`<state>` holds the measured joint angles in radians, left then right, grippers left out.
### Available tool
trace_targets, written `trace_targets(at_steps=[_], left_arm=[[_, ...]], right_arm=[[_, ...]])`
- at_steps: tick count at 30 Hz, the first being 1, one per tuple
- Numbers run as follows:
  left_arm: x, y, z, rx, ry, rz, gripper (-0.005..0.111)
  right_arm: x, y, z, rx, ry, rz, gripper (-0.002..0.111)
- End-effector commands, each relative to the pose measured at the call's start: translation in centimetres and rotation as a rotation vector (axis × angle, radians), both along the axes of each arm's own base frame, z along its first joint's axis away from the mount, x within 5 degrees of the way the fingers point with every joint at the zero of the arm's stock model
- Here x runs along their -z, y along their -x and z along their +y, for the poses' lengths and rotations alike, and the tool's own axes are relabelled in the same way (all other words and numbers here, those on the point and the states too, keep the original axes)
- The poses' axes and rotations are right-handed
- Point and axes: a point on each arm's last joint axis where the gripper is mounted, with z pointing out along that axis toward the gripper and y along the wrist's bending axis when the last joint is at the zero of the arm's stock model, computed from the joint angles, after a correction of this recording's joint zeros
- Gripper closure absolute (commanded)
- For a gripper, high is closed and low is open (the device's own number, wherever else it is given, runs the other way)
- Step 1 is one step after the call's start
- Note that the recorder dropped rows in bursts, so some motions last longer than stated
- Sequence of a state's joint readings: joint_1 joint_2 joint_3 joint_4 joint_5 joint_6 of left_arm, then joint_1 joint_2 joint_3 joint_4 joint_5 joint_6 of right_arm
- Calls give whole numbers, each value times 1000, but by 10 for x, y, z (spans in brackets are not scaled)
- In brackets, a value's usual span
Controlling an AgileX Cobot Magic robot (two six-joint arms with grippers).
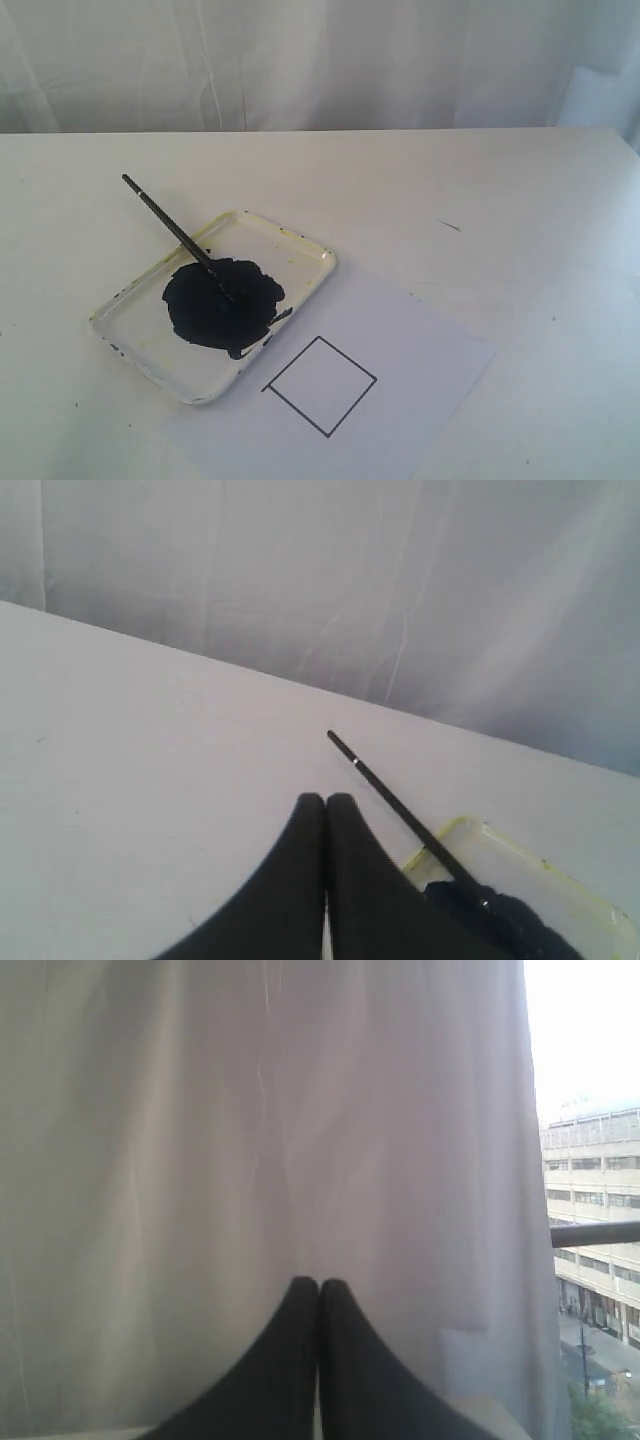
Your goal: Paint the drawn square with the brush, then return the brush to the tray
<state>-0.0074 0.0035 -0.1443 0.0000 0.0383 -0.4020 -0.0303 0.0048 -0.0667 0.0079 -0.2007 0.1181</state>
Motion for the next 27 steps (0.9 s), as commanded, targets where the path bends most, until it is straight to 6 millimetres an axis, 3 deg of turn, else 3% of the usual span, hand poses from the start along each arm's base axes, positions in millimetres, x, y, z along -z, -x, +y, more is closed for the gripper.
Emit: trace_targets(at_steps=[1,3,6,9,14,19,27], left_arm=[[-41,18,-1,20,1,27,107],[-65,33,-2,30,-42,43,107],[-100,38,-3,48,-122,124,107],[-132,18,-3,70,-157,283,107],[-171,-34,-4,91,-195,399,107],[-184,-81,-5,128,-262,524,107],[-181,-158,-7,203,-349,737,107]], right_arm=[[-40,14,0,-12,-24,-56,108],[-63,18,1,-11,-22,-43,108],[-96,9,1,-11,-24,35,108],[-128,-15,0,-9,-22,153,108],[-154,-61,-1,-8,-25,297,108],[-157,-98,-2,-8,-33,501,108],[-132,-144,-1,-52,139,858,108]])
